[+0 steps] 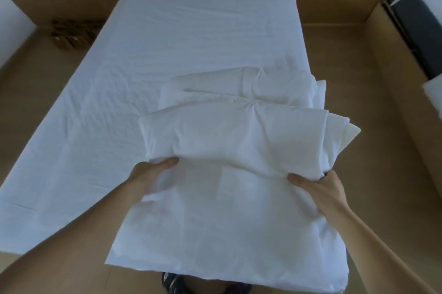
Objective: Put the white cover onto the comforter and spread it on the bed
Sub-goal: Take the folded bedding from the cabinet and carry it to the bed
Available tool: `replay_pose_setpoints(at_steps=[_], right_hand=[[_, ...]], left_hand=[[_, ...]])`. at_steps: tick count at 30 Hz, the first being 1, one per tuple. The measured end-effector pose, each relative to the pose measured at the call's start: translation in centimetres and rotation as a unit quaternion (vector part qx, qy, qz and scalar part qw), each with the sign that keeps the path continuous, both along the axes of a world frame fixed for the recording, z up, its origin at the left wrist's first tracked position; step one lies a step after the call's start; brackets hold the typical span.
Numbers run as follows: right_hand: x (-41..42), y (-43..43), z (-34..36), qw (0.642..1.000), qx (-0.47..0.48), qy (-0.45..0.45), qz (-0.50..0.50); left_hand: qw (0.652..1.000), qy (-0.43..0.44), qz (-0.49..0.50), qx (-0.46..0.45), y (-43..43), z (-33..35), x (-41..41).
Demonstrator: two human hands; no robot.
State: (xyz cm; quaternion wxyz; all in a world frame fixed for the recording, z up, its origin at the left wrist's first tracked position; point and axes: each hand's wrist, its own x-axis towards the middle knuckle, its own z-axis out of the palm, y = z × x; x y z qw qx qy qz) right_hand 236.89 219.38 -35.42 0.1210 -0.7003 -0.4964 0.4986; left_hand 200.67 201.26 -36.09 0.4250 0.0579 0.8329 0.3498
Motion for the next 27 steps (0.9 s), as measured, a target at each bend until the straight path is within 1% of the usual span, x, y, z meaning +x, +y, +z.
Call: replay_pose_setpoints(at_steps=[2, 4, 8, 10, 13, 15, 19, 20, 23, 27], right_hand=[[0.8, -0.2, 0.6, 0.999, -0.024, 0.041, 0.007], [1.6, -0.4, 0.9, 0.996, -0.039, 0.076, 0.019], [2.1, -1.1, 2.6, 0.983, -0.066, 0.167, 0.043], [2.0, -1.8, 3.1, 0.978, -0.076, 0.189, 0.053], [1.7, -2.7, 2.8, 0.987, -0.061, 0.146, 0.019], [0.9, -3.5, 2.5, 0.992, -0.044, 0.119, -0.011], [-0.8, -5.2, 3.0, 0.999, 0.005, 0.043, -0.027], [-1.1, -5.5, 3.3, 0.999, 0.018, 0.027, -0.023], [-1.5, -5.9, 4.5, 0.998, 0.055, 0.003, -0.033], [-1.6, -5.9, 6.2, 0.992, 0.109, 0.019, -0.055]], left_hand=[[0.997, -0.07, -0.008, 0.026, -0.7, 0.8, -0.4], [0.993, -0.106, -0.017, 0.04, -1.2, 1.3, -0.7], [0.988, -0.139, -0.053, 0.049, -2.6, 1.8, -0.6], [0.984, -0.152, -0.067, 0.066, -2.8, 2.1, -0.1], [0.981, -0.147, -0.084, 0.097, -2.9, 2.3, 0.6], [0.983, -0.129, -0.092, 0.092, -3.2, 2.2, 0.7], [0.994, -0.027, -0.087, 0.054, -3.6, 2.1, 0.4], [0.995, -0.018, -0.086, 0.049, -3.6, 2.4, 0.4], [0.993, -0.048, -0.09, 0.059, -3.4, 4.2, 0.5], [0.991, -0.038, -0.096, 0.088, -3.1, 6.7, 0.5]])
